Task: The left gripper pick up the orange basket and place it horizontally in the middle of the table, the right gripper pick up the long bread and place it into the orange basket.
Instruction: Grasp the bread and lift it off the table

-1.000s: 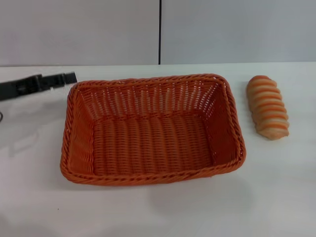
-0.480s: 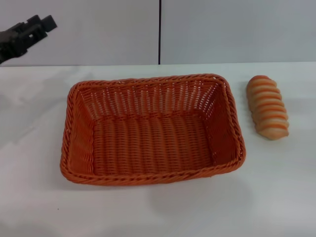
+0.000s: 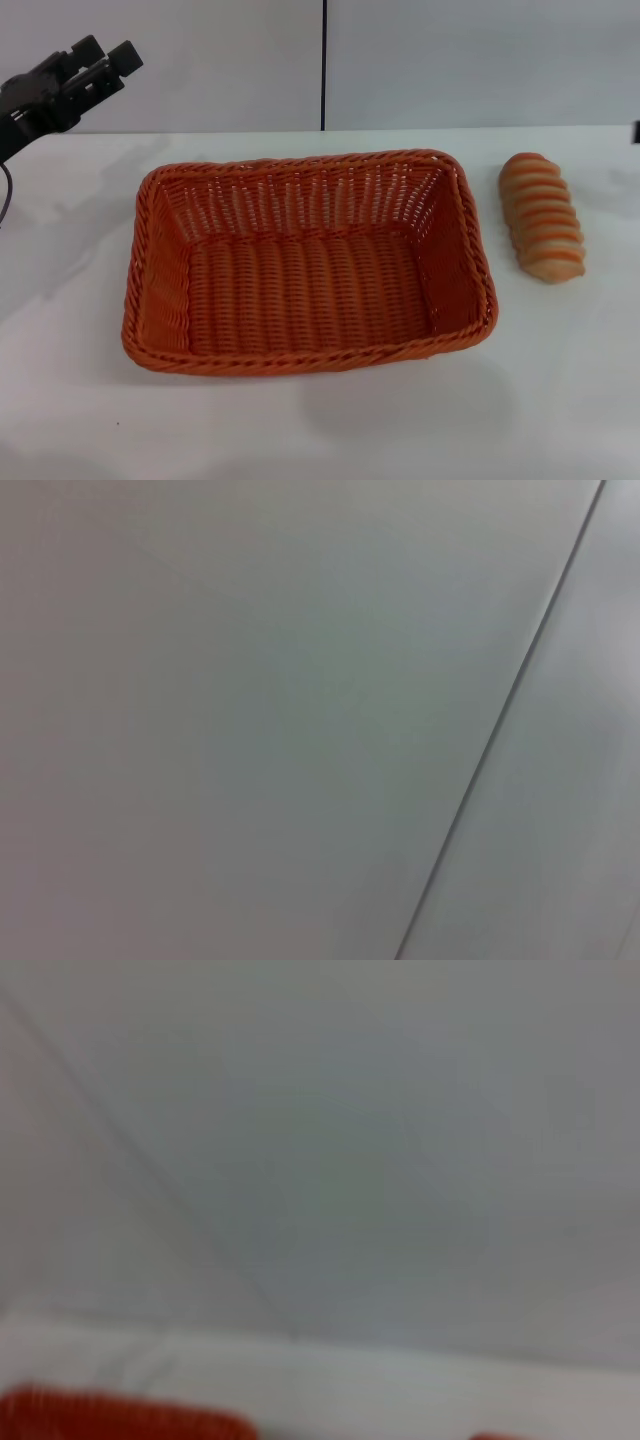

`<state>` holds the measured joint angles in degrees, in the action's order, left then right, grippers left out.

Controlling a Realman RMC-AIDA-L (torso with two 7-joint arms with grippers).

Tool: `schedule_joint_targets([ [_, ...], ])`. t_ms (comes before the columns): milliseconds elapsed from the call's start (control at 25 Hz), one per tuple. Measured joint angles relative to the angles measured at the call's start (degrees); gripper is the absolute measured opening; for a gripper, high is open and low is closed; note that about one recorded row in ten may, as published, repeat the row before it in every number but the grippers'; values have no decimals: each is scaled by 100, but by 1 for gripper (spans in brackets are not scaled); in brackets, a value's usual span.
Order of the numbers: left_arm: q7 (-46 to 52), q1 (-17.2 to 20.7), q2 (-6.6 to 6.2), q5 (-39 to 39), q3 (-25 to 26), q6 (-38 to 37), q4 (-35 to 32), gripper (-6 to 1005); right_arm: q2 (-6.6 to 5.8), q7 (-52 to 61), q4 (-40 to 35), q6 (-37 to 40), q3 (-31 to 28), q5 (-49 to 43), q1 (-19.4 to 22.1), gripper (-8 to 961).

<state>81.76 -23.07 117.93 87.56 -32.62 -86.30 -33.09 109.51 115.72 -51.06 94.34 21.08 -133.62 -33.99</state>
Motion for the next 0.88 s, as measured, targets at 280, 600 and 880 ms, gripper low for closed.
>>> schedule_joint_targets([
  [280, -182, 30, 8, -57, 15, -159, 179, 809, -57, 760, -11, -196, 1006, -1001, -659, 814],
  [600, -209, 65, -9, -113, 19, -187, 346, 809, 60, 1143, 60, -553, 1905, -1548, -971, 815],
  [880, -184, 76, -8, -117, 0, -203, 347, 809, 223, 1320, 478, -973, 2404, -1834, -1203, 815],
])
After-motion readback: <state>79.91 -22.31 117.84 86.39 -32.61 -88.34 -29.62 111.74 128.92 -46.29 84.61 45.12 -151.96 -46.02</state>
